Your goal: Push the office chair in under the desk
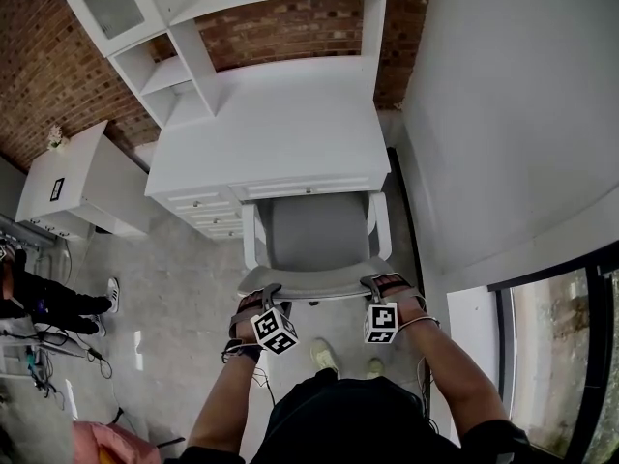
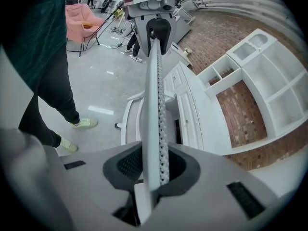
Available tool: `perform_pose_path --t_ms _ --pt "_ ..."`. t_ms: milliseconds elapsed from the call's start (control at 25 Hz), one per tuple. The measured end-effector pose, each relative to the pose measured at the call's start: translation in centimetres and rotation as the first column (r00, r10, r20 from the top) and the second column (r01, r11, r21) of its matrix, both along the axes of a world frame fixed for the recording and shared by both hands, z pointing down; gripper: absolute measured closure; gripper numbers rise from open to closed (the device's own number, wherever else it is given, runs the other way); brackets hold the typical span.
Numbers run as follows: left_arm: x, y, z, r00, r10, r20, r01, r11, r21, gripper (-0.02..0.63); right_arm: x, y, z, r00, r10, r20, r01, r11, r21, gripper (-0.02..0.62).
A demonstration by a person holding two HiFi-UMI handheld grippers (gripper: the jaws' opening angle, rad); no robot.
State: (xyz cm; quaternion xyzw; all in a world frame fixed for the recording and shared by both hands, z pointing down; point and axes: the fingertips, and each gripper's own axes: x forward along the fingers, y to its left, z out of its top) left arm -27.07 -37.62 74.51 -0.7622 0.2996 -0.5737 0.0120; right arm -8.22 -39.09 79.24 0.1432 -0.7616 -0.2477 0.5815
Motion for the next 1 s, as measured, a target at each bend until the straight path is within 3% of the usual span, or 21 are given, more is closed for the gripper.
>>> perform_pose_path --t_ms 480,840,1000 --pt "-0.9 -1.4 0.0 1.000 0.000 -0.027 0.000 1.000 0.004 0.422 -1.0 -1.4 -0.2 0.999 0.032 0.012 -0.032 0.999 0.007 0.525" --pt "-0.3 -1.0 -1.5 0.988 -0.035 -0.148 0.038 0.999 0.017 0.393 -0.2 -1.1 -0.9 0.982 0.166 0.089 -0.157 0.982 -0.103 0.435" --pt "0.4 -0.5 -2.9 0.978 -0.054 -0.204 0.062 0.998 0.030 0.394 0.5 -0.5 -1.9 0.968 0.221 0.120 -0.206 0.970 -0.127 0.433"
